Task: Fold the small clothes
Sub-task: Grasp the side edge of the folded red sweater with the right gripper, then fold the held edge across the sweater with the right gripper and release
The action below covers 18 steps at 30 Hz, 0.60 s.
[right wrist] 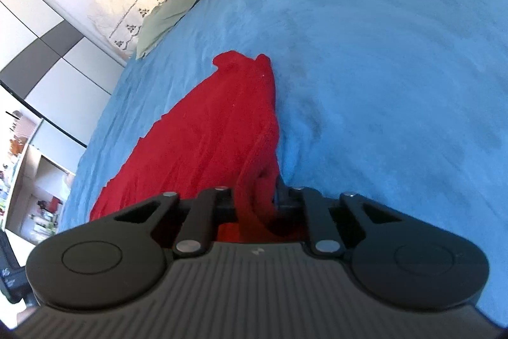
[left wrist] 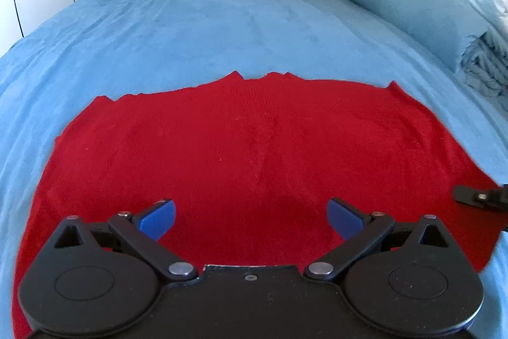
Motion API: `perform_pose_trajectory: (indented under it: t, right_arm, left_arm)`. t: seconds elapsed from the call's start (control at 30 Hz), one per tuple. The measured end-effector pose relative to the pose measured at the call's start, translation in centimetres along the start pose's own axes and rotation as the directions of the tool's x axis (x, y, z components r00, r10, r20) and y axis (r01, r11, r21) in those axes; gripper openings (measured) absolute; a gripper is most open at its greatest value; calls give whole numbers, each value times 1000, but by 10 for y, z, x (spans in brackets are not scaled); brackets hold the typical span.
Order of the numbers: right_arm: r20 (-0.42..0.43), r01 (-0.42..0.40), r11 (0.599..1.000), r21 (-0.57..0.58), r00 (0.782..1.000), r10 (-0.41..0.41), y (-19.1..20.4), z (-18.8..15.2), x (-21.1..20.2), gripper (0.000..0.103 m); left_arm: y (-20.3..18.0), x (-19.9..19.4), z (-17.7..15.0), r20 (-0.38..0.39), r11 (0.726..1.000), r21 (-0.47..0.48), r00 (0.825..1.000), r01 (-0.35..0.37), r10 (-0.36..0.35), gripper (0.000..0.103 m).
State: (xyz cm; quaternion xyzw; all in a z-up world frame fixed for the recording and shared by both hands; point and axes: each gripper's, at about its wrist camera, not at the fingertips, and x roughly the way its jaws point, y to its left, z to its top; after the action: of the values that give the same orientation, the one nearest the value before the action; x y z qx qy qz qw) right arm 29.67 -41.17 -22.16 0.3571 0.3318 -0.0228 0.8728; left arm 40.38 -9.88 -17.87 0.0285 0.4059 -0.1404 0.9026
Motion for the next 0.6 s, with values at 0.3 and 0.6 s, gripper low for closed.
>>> perform_pose_trajectory:
  t: [0.3, 0.6]
  right_arm:
    - [41, -91, 995, -42, 995, 93, 66, 14, -20, 26]
    - [-61, -295, 903, -314, 955, 291, 239, -13, -6, 26]
  left_arm:
    - [1, 26, 13, -97, 998, 36, 994, -44, 47, 103]
    - [112, -54, -1, -82, 995, -99, 996, -34, 26, 103]
